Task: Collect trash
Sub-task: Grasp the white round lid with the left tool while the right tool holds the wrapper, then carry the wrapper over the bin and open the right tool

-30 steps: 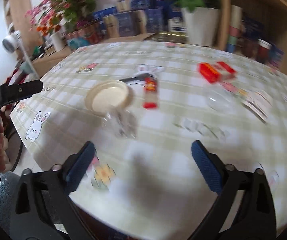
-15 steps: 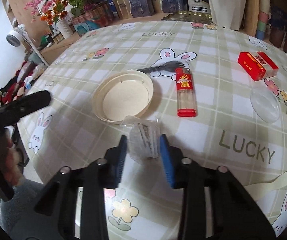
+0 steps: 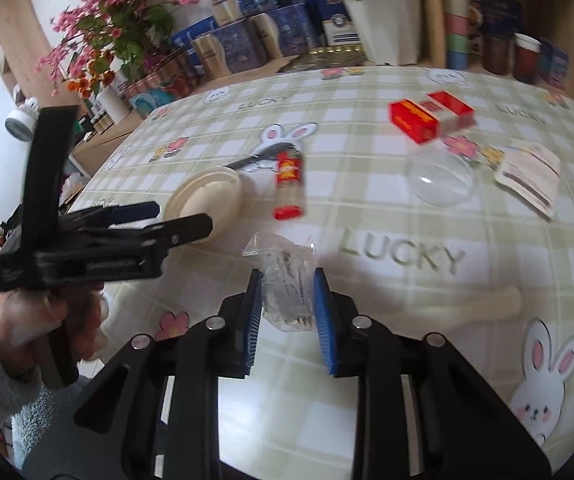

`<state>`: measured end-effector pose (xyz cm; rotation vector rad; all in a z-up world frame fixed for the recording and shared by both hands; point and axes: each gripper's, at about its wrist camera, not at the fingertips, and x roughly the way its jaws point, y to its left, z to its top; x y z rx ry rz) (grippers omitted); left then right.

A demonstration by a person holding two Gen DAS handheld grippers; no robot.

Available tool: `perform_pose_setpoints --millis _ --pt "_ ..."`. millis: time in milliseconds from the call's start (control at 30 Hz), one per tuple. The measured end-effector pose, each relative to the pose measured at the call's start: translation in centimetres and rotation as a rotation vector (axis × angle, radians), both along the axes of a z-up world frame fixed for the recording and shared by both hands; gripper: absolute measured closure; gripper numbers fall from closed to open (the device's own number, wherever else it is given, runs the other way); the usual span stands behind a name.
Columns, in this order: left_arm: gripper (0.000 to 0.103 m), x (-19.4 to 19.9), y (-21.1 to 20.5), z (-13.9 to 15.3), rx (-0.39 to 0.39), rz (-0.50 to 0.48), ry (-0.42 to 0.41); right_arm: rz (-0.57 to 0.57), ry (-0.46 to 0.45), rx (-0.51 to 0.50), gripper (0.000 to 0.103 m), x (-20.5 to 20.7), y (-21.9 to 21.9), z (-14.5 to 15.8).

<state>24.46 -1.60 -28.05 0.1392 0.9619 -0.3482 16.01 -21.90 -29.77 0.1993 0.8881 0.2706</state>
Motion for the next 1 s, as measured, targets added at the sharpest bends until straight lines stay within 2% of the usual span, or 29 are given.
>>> perform_pose_setpoints --millis 167,267,300,433,700,1000 --pt "0.008 1.3 -1.2 -0.9 0.068 0.009 0.01 -0.033 -0.005 0.004 0.075 -1.1 -1.6 0.3" --pt "0.009 2.2 -0.6 -1.2 0.027 0.063 0.053 -0.05 -0.01 0.008 0.075 -1.7 -2.3 0.5" --pt "0.014 2.4 -0.5 -1.2 0.012 0.076 0.055 -0.055 -0.012 0.009 0.075 -1.7 -2.4 0.6" --pt "0.02 2.0 -0.3 -0.6 -0.006 0.065 0.04 -0.064 -0.018 0.002 0.075 -2.5 -2.9 0.8" --pt "0.021 -1.8 1.0 1.7 -0.035 0.048 -0.015 -0.066 -0.02 -0.018 0.075 -4.4 -3.7 1.2" --pt "0.021 -8.4 2.1 4.2 -0.107 0.043 -0.036 -0.072 -0.023 -0.027 0.075 -7.5 -3.8 1.6"
